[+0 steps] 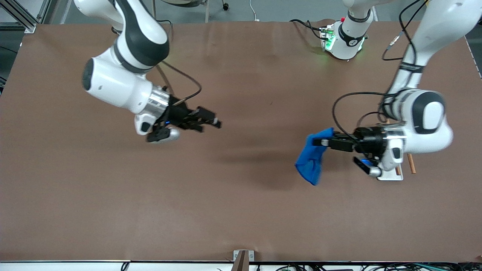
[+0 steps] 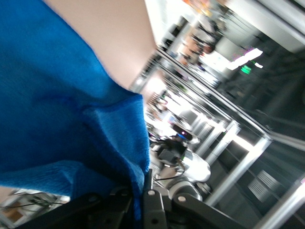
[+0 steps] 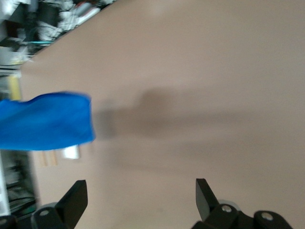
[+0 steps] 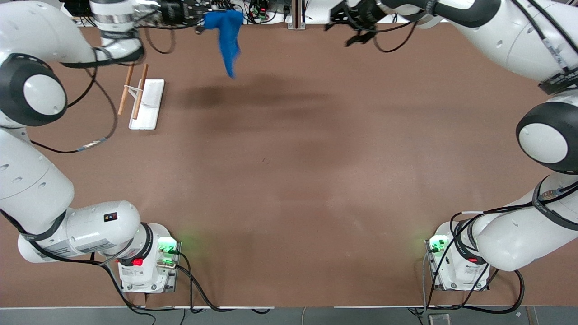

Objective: Right arm passes towel to left arm to hang
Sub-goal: 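Carry the towel with the left gripper while the right gripper withdraws, then drape the towel over the wooden dowels and open the left gripper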

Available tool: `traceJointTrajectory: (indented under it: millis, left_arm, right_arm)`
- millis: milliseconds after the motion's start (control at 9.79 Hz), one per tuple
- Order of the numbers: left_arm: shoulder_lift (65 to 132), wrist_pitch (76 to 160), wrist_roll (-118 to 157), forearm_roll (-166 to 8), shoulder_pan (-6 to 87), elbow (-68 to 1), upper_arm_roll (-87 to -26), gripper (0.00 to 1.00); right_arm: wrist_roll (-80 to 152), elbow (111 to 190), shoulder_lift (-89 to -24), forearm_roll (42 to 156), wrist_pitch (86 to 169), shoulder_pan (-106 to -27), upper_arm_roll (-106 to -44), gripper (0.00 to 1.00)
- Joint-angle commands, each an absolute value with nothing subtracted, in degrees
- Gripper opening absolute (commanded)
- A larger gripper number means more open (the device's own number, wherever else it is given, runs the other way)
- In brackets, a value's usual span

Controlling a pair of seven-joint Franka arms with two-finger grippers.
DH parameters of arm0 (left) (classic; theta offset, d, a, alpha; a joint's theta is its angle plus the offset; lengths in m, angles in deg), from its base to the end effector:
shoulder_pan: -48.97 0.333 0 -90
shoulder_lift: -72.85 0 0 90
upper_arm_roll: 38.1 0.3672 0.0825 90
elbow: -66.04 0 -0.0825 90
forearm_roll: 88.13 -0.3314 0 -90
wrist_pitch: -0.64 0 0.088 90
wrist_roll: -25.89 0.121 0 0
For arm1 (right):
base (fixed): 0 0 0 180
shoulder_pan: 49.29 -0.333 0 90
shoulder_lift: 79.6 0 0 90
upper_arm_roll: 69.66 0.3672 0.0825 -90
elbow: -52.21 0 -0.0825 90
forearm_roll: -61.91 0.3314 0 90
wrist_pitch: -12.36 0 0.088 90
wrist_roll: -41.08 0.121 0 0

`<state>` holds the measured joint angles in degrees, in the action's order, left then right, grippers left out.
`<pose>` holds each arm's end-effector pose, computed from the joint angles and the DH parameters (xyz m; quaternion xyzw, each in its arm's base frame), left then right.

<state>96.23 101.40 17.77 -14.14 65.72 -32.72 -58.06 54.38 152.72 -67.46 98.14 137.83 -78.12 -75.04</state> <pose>0.6179 -0.0982 0.4748 0.7338 0.2455 -0.2056 0.5992 0.5477 0.2739 0.5331 -0.9567 0.0645 -0.0195 0.2832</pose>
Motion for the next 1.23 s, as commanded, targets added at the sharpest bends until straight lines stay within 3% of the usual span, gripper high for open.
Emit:
traceJointTrajectory:
  millis: [0, 307, 511, 715, 920, 1124]
  left_arm:
    - [95.4, 102.1, 7.4, -33.4, 69.7, -29.7, -58.0, 0.0]
    - [93.8, 101.5, -0.6, -62.5, 69.8, -26.6, -58.0, 0.0]
    - [93.9, 100.2, 0.1, -77.3, 70.0, -26.9, -58.0, 0.0]
    - [94.3, 99.9, 2.1, -85.5, 72.2, -27.6, -58.0, 0.0]
    - [94.6, 99.8, 10.9, -89.1, 76.3, -27.9, -58.0, 0.0]
    - [95.4, 100.0, 14.5, -91.9, 78.6, -27.0, -58.0, 0.0]
  right_arm:
    - [58.0, 155.0, -72.8, 84.6, 130.9, -71.0, -74.6, 1.0]
    - [57.5, 152.4, -75.7, 69.0, 118.1, -60.2, -74.1, 1.0]
    - [57.1, 151.6, -79.8, 66.3, 113.5, -54.7, -74.0, 1.0]
    - [48.7, 150.5, -83.2, 66.0, 109.2, -49.4, -74.1, 1.0]
    - [46.5, 141.3, -82.8, 61.1, 100.4, -46.1, -74.3, 1.0]
    - [46.5, 137.3, -82.6, 61.4, 97.6, -44.4, -74.1, 1.0]
